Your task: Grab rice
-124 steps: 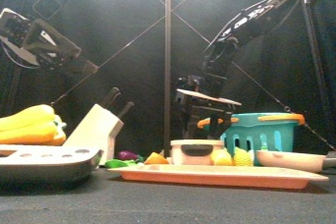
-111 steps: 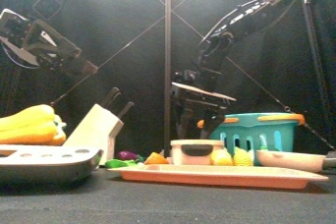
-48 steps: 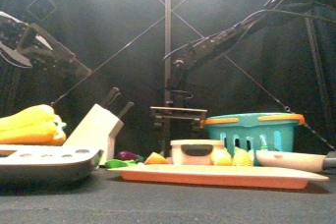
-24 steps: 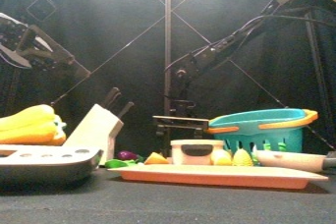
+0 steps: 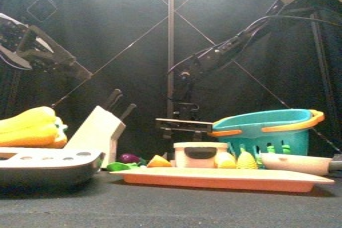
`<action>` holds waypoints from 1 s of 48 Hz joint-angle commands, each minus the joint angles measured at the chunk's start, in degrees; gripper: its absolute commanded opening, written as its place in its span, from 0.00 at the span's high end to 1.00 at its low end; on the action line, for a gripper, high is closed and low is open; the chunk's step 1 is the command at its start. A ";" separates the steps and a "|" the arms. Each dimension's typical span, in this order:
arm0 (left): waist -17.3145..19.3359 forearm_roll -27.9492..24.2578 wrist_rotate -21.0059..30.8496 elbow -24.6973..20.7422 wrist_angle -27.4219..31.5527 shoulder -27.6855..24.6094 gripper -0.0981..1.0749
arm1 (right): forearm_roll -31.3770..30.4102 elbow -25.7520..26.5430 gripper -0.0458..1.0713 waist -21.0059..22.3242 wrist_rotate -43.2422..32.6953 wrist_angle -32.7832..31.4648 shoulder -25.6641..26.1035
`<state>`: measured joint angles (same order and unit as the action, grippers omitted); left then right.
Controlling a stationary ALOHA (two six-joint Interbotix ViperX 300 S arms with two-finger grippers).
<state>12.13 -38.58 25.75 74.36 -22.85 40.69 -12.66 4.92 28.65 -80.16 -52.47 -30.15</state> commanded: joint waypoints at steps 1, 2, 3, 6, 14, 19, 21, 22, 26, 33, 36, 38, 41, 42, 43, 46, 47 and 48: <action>0.00 0.09 0.00 -0.62 -0.26 -0.09 0.04 | 0.18 0.00 0.35 0.53 0.09 -0.26 1.41; 0.09 0.00 0.00 -0.62 -0.18 -0.09 0.04 | 0.18 0.00 0.37 0.53 0.00 -0.35 1.58; 0.09 0.09 0.00 -0.62 -0.18 -0.09 0.04 | 0.18 0.00 0.38 0.44 0.09 -0.44 1.58; 0.09 0.09 0.00 -0.53 -0.18 -0.09 0.04 | 0.09 0.26 0.40 0.26 0.09 -0.44 1.93; 0.09 0.00 0.00 -0.44 -0.18 -0.09 0.04 | -0.35 0.62 0.41 -0.18 0.09 -0.97 3.16; 0.09 0.00 0.00 -0.44 -0.18 -0.09 0.04 | -0.44 0.62 0.41 -0.70 0.09 -1.49 4.04; 0.09 0.00 0.00 -0.44 -0.18 -0.09 0.04 | -0.62 0.62 0.41 -0.88 0.09 -1.67 4.31; 0.09 0.09 0.00 -0.44 -0.18 -0.09 0.04 | -0.79 0.62 0.41 -0.97 0.09 -1.76 4.48; 0.09 0.09 0.00 -0.44 -0.18 -0.09 0.04 | -1.49 0.62 0.41 -1.41 0.09 -1.85 5.10; 0.09 0.09 0.00 -0.44 -0.18 -0.09 0.04 | -2.29 0.70 0.41 -2.11 0.09 -2.02 6.59; 0.09 0.09 0.00 -0.44 -0.18 -0.09 0.04 | -2.37 0.62 0.41 -2.46 0.18 -2.46 6.86; 0.09 0.09 0.00 -0.44 -0.18 -0.09 0.04 | -2.46 0.62 0.41 -2.81 0.18 -2.81 7.03; 0.09 0.09 0.00 -0.44 -0.18 0.09 0.04 | -2.72 0.70 0.41 -3.25 0.44 -3.16 7.21; 0.09 0.09 0.00 -0.44 -0.18 0.18 0.04 | -2.90 0.79 0.41 -3.43 0.62 -3.16 7.29; 0.09 0.09 0.00 -0.44 -0.18 0.26 0.04 | -2.99 0.79 0.41 -3.60 0.97 -3.34 7.38; 0.09 0.09 0.00 -0.35 -0.18 0.35 0.04 | -3.16 1.05 0.41 -3.87 1.76 -3.60 7.56; 0.09 0.09 0.00 -0.35 -0.18 0.53 0.04 | -3.16 1.14 0.41 -3.96 1.93 -3.78 7.65; 0.09 0.09 0.00 -0.26 -0.18 0.53 0.04 | -3.16 1.14 0.41 -4.04 2.20 -3.87 7.65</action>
<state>12.13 -38.58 25.75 74.53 -22.85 41.04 -15.47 4.66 24.96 -78.66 -55.99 -26.28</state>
